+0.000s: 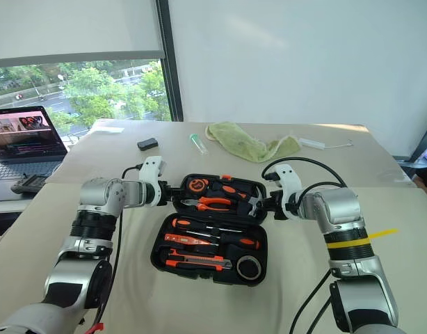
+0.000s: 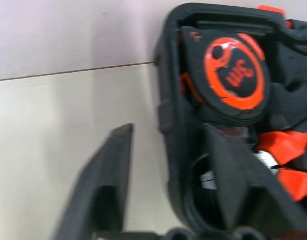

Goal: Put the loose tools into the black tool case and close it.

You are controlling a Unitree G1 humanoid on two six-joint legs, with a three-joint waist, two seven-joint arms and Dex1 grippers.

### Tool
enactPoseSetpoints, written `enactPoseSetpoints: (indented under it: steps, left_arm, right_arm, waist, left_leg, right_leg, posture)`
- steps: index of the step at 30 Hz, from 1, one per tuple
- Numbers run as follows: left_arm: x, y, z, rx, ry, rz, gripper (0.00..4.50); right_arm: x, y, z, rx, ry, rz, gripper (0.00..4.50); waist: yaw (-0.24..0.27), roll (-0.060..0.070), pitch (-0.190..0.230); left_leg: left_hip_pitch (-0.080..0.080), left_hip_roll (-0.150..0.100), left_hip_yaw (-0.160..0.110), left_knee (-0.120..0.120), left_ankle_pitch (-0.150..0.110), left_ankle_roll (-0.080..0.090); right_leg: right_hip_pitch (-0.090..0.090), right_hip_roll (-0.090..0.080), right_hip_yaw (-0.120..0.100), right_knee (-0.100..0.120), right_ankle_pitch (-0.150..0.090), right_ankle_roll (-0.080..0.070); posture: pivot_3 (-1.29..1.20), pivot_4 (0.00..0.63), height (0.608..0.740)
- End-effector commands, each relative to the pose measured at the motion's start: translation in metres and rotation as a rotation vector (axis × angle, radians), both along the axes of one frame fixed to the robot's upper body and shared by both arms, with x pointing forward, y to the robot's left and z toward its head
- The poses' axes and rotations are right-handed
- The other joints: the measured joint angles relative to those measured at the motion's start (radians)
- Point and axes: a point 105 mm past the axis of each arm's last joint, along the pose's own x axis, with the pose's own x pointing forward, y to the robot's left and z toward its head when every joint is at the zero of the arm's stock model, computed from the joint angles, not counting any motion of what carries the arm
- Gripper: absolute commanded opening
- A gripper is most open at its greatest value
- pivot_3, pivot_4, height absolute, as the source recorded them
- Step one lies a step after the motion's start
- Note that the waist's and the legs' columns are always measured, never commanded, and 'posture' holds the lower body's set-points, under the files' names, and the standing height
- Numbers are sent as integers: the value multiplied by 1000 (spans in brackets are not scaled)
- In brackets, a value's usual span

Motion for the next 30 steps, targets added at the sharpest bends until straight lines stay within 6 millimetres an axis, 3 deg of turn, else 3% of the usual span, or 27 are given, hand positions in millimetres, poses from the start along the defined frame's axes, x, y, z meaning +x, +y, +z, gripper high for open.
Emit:
enactPoseSetpoints:
  steps: [1, 2, 6, 8, 9, 14, 19, 26, 30]
  left_arm:
    - [-3, 0, -4, 15, 3, -11, 360]
    - [-3, -1, -4, 13, 3, -12, 73]
    - [-5, -1, -3, 12, 1, -17, 31]
    - [-5, -1, -4, 13, 0, -18, 31]
    - [-6, -2, -4, 13, 0, -20, 0]
    - [-7, -5, -4, 18, 1, -33, 0]
    - [-8, -9, -5, 18, 4, -55, 0]
    - [-9, -10, -5, 19, 6, -61, 0]
    - [-11, -9, -6, 22, 7, -60, 0]
  right_arm:
    - [-1, -6, -3, -37, -5, -8, 0]
    - [-1, -6, -1, -30, -10, -8, 0]
    - [-11, 7, 31, -24, -160, 117, 0]
    - [-14, 7, 36, -33, -185, 113, 0]
    - [-14, 6, 36, -34, -182, 100, 589]
    - [-18, 1, 34, -24, -131, 34, 2123]
    - [-14, -10, 10, -64, -42, -51, 2123]
    - [0, -20, -8, -77, -7, -125, 2123]
    - [5, -18, -11, -76, -15, -117, 1038]
  waist:
    - [0, 0, 0]
    - [0, 0, 0]
    - [1, 0, 0]
    - [1, 0, 0]
    - [1, 0, 0]
    - [2, 0, 0]
    - [2, 0, 0]
    - [1, 0, 0]
    - [0, -1, -1]
  left_leg:
    - [1, 0, 0, 0, 0, 0]
    - [3, 0, 0, 0, 0, 0]
    - [5, 0, -1, 0, -1, 2]
    - [4, 0, -1, 0, -1, 2]
    - [4, 0, -1, 0, -1, 2]
    - [4, 0, -1, 0, -1, 2]
    - [4, 0, -1, 0, -1, 2]
    - [4, 0, -1, 0, -1, 2]
    - [6, 0, -1, 0, -1, 2]
  right_leg:
    - [2, 0, 0, 0, 0, 0]
    - [4, 0, 0, 0, 0, 0]
    - [7, 0, -1, -2, 0, 0]
    - [6, 0, -1, -2, 0, 0]
    - [6, 0, -1, -2, 0, 0]
    - [6, 0, -1, -2, 0, 0]
    - [6, -1, -1, -2, 0, 0]
    - [6, 0, -1, -3, 0, 0]
    - [9, 0, -1, -3, 0, 0]
  posture:
    - [0, 150, 740]
    - [0, 150, 740]
    - [0, 150, 740]
    - [0, 150, 740]
    - [0, 150, 740]
    - [0, 150, 740]
    - [0, 150, 740]
    - [0, 150, 740]
    - [0, 150, 740]
